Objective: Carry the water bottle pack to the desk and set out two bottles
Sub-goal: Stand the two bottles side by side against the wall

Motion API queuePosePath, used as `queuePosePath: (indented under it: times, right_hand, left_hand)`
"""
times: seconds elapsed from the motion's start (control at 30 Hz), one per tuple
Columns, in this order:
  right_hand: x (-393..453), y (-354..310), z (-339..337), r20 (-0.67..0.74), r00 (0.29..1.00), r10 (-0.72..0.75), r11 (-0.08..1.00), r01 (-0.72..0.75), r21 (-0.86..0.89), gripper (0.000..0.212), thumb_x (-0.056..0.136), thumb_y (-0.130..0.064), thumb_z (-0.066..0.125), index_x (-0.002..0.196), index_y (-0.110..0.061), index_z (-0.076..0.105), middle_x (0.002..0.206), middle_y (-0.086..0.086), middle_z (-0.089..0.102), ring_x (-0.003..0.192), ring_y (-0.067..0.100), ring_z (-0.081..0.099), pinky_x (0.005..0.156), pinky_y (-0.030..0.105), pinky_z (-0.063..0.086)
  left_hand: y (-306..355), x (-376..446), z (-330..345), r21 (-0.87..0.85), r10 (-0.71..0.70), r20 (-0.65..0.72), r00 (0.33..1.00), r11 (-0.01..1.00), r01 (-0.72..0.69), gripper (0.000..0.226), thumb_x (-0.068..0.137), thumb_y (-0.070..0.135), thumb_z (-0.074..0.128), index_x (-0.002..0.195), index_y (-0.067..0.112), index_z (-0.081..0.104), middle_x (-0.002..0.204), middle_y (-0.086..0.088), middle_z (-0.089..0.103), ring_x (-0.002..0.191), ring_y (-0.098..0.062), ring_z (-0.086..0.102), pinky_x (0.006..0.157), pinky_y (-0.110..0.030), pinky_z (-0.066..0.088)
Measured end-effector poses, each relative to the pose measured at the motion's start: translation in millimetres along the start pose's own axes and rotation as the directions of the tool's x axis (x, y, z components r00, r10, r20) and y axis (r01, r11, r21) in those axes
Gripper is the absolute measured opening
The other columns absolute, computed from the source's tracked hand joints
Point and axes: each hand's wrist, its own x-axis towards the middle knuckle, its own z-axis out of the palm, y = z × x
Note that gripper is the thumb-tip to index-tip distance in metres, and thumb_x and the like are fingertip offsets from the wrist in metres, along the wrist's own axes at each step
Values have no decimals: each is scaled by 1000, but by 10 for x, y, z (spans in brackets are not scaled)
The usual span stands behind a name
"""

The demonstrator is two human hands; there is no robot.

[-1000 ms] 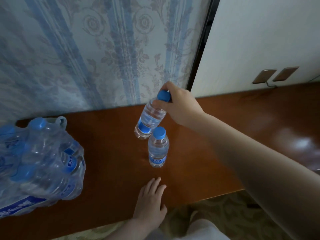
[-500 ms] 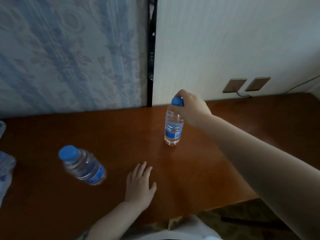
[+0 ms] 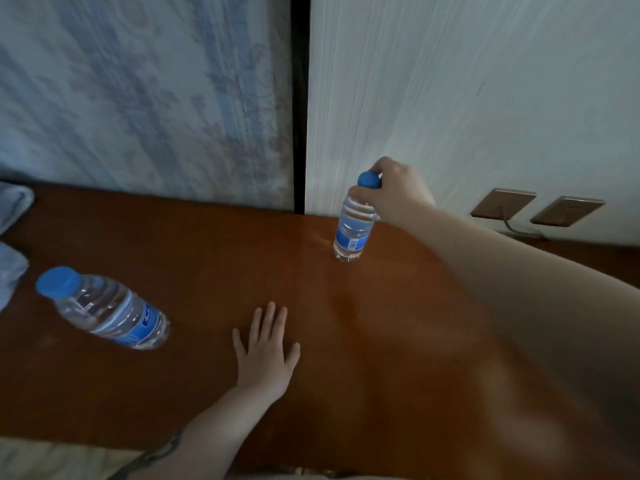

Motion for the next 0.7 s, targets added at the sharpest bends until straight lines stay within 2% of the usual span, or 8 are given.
queuePosePath:
  times: [0.1,0.2,0.3,0.43,0.7]
  right_hand:
    - [222,-46,-3,2,1000,23,1000,-23,-10,43,79,-42,72,103,-10,56,90,3,57,73,20,54,47,25,33]
    - [381,-88,20,4,1000,27,997,-27,-77,42,80,-44,69,94,-8,52,84,6,55,68,22,52,44,26,30]
    - [506,-138,18,4,999,42,992,-42,-116,43,80,-45,69,87,-9,48,80,7,56,66,25,56,44,26,34]
    - [593,-177,21,22,998,62,990,-59,-129,43,81,-44,68,96,-8,51,89,11,64,77,28,67,59,32,50]
    - [573,-194,41,61,997,48,984,-37,-173,47,82,-37,68,113,-8,48,96,9,56,77,27,59,59,34,47]
  left_hand:
    - [5,-1,-20,-4,-7,6,1000,1000,7,69,95,53,33,152,35,0,163,10,-11,147,-13,-17,117,-55,-6]
    - [25,-15,-7,-13,-17,-5,1000,1000,17,69,95,51,34,152,36,-1,162,12,-12,147,-11,-18,117,-54,-7]
    - [40,-17,23,-17,-31,-14,999,999,31,69,96,50,34,152,36,-2,162,12,-13,147,-11,-19,117,-54,-8]
    - [18,-13,52,-12,-33,-18,999,999,32,69,95,51,33,152,36,-2,162,12,-13,145,-9,-21,116,-54,-9]
    - [5,-19,10,-34,-20,9,1000,999,20,70,95,50,34,152,36,-4,158,15,-21,143,-9,-24,115,-53,-12]
